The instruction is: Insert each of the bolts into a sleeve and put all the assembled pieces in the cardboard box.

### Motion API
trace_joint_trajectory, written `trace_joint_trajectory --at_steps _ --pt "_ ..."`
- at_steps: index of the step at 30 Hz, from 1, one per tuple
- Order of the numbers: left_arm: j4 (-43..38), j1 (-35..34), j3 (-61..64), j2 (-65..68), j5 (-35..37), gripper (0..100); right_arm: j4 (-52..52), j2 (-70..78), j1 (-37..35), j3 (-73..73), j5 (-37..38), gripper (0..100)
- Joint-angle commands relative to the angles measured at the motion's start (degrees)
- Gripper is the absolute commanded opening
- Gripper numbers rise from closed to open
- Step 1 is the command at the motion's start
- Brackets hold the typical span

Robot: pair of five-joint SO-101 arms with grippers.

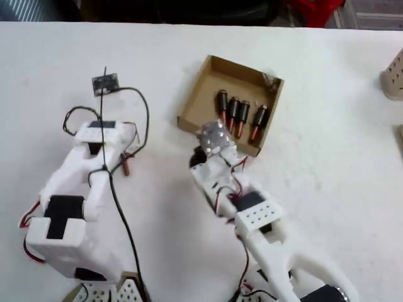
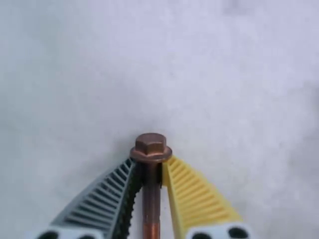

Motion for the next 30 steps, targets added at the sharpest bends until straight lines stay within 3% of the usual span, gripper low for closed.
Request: trace_joint_trajectory --at_steps 1,9,23,30 --pt "-1.93 -0.57 -2.46 -2.15 -0.53 2 -15.34 -1.36 -2.95 1.41 -3.52 1.7" --pt "-1.58 -0.48 -2.46 -2.15 -0.53 2 -25.71 1.80 -3.30 1.05 -6.77 1.7" --pt "-4.40 -0.40 -0.44 -2.51 -0.62 2 -64.57 43.38 -1.63 -7.82 -6.77 1.6" --pt "-4.40 -0.31 -0.44 -2.51 -0.62 2 -76.18 43.91 -1.63 1.32 -6.68 1.6"
